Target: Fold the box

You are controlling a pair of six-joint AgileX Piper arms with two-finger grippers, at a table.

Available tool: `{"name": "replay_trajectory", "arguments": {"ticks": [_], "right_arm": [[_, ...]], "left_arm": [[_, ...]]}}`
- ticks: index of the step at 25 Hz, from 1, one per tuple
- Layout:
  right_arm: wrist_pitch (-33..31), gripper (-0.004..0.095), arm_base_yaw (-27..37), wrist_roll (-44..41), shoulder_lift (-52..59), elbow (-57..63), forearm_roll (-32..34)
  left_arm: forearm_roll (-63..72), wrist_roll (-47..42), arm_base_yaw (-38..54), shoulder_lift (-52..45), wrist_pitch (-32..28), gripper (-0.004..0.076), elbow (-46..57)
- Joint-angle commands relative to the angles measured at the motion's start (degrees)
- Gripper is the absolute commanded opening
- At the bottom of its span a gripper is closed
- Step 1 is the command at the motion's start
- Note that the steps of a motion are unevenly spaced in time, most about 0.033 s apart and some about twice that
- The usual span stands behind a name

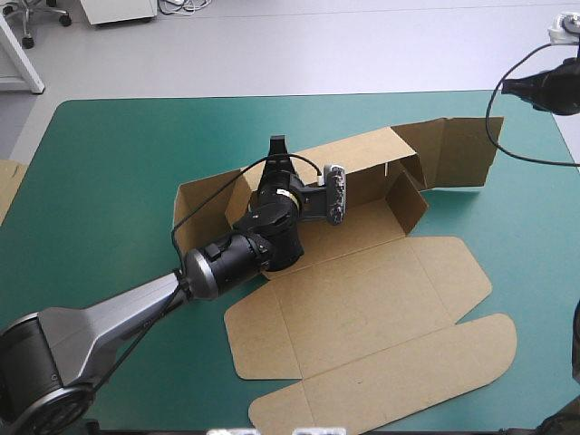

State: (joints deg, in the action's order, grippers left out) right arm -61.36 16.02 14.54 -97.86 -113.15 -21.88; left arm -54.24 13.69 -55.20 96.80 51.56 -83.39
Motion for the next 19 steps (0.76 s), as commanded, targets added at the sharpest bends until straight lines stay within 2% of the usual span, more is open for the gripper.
{"name": "replay_trajectory", "arguments": {"ticks": [1, 7, 10, 14, 19], "right_arm": [[-0.06, -0.002, 0.31, 1.58, -3.14, -7.96, -2.99], [-2.23, -0.0021, -0.24, 2.66, -14.2, -14.08, -4.66], [-5.83, -0.0021, -0.24, 2.78, -17.58, -14.08, -5.19], [-9.91, -0.0021, -0.24, 4.93, -18.68, -13.86, -8.73], [-10.22, -0.0021, -0.24, 4.6, -16.94, -12.35, -8.73]], "left_arm": [[1.23, 2.17, -0.56, -2.16, -5.52, -0.001, -0.94], [0.99, 6.17, -0.56, -2.16, -10.44, -0.001, -0.94], [0.99, 8.59, -0.56, -2.16, -11.42, -0.001, -0.94], [1.12, 8.99, -0.36, -2.13, -11.41, -0.001, -0.94], [0.81, 8.99, -0.36, -2.03, -11.63, -0.001, -0.94]]}}
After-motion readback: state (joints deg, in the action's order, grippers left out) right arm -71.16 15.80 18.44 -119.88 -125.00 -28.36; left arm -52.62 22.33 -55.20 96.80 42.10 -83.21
